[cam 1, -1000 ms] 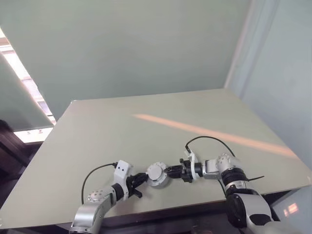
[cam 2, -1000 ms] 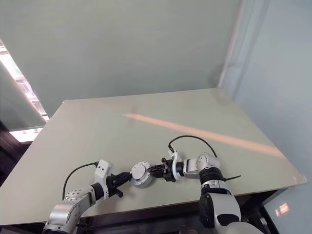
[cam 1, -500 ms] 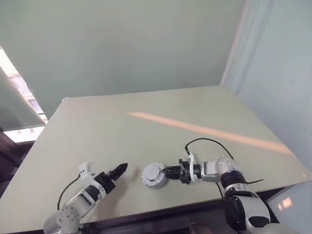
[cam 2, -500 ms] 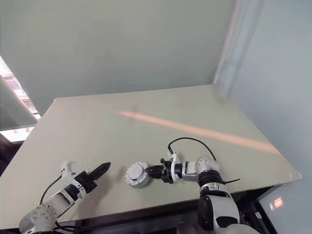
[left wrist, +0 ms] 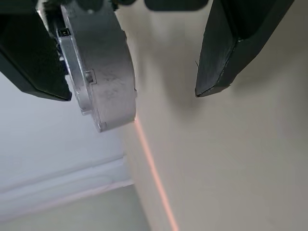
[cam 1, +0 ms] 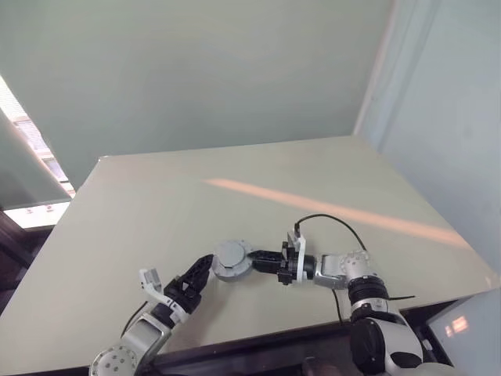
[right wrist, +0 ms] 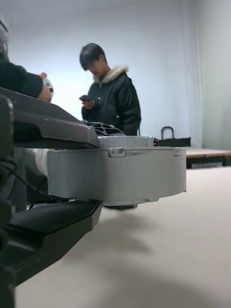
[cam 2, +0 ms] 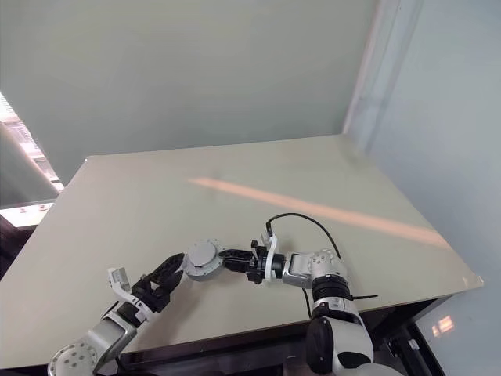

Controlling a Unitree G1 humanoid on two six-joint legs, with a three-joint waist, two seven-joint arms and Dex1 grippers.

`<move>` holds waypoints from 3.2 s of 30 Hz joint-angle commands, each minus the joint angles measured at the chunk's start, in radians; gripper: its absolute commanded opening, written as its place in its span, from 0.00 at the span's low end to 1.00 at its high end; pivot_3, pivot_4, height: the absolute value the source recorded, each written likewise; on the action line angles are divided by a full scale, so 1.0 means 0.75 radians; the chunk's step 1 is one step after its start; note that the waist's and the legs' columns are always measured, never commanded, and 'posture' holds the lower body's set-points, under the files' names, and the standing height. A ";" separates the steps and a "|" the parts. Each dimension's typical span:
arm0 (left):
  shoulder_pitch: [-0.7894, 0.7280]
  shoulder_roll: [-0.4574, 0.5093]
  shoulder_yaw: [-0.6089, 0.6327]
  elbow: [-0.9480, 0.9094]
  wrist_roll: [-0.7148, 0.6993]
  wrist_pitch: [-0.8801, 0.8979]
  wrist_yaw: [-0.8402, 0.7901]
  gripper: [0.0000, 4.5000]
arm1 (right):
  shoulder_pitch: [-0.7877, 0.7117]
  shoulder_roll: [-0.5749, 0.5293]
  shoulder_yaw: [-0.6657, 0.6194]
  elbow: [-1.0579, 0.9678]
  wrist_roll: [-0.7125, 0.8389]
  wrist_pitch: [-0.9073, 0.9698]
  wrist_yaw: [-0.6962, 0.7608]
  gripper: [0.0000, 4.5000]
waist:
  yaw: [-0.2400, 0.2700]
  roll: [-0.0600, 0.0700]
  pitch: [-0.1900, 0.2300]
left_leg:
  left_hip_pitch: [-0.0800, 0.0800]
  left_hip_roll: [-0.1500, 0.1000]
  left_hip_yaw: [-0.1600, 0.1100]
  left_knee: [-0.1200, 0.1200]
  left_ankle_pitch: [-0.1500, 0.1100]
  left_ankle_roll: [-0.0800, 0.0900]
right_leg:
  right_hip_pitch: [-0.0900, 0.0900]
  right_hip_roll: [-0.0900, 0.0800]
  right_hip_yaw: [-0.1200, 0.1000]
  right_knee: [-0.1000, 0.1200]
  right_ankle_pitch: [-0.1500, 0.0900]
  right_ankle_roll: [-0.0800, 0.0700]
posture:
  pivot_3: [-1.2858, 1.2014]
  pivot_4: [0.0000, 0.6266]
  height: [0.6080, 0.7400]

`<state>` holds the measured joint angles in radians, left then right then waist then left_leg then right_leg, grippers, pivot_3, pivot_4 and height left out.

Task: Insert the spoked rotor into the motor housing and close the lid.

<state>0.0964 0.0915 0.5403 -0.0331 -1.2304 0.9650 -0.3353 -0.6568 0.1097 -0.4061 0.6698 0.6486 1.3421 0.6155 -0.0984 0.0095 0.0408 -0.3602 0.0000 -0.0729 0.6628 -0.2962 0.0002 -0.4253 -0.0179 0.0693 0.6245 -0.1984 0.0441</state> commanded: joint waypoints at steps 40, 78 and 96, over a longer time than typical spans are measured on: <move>0.006 -0.112 -0.191 -0.087 -0.305 -0.142 0.146 0.46 | 0.006 0.041 0.154 -0.236 0.107 -0.084 0.023 0.51 | 0.000 -0.001 0.000 | 0.000 0.000 0.002 0.003 0.000 0.000 | 0.001 0.002 0.002 0.001 0.001 -0.002 | 0.52 0.00 1.00; -0.263 0.163 -0.147 0.301 0.671 -0.909 0.086 0.45 | 0.376 -0.349 0.953 -0.517 -0.640 -1.697 0.437 1.00 | 0.023 -0.013 -0.002 | 0.002 0.001 0.004 0.007 0.002 -0.004 | 0.002 0.003 0.004 0.002 0.006 -0.005 | 0.52 0.00 1.00; -0.315 0.169 -0.136 0.511 0.816 -0.962 0.115 0.74 | 0.385 -0.367 0.953 -0.517 -0.666 -1.701 0.411 1.00 | 0.036 -0.016 -0.002 | 0.018 0.001 0.004 0.008 0.003 -0.004 | 0.017 0.003 0.003 0.002 0.008 -0.006 | 0.52 0.00 1.00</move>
<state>-0.1212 0.1998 0.4343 0.3693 -0.6350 0.2577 -0.2475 -0.3564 -0.1716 0.3152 0.3023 0.1461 0.0837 0.9290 -0.0715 -0.0023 0.0391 -0.3439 0.0012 -0.0701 0.6687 -0.2940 -0.0027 -0.4091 -0.0152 0.0715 0.6259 -0.1926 0.0397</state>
